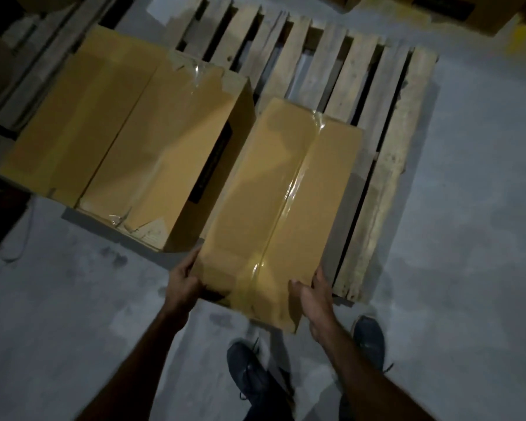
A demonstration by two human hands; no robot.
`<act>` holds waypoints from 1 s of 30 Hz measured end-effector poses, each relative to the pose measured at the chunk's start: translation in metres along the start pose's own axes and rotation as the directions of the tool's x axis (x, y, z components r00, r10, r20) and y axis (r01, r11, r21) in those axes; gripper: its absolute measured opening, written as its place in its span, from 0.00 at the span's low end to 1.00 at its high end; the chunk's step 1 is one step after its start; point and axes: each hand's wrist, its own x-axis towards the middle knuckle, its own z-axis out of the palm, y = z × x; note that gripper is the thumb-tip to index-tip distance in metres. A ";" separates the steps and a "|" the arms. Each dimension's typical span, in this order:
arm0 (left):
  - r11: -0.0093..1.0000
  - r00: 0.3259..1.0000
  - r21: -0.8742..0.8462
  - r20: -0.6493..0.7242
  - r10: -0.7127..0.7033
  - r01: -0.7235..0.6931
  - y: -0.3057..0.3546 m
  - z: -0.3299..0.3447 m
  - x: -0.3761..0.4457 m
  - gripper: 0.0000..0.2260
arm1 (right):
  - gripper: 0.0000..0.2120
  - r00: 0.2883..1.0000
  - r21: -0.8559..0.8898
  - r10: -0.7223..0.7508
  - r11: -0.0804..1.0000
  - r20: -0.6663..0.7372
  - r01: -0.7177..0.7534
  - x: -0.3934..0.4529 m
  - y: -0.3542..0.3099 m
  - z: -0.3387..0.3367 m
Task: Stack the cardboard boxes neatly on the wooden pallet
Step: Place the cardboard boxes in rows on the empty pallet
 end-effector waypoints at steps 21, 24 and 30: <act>0.921 0.966 0.384 -0.211 0.150 -0.059 0.003 0.006 0.052 0.20 | 0.38 0.996 -0.117 -0.068 0.990 0.063 0.076 0.063 -0.028 0.022; 0.878 0.962 0.477 -0.220 0.164 -0.041 -0.013 -0.002 0.066 0.32 | 0.38 0.995 -0.116 -0.051 0.991 0.081 0.060 0.067 -0.030 0.029; 0.801 0.926 0.596 -0.331 0.182 0.056 -0.006 0.018 0.033 0.31 | 0.43 0.995 -0.141 -0.026 0.989 0.092 0.038 0.079 -0.028 0.041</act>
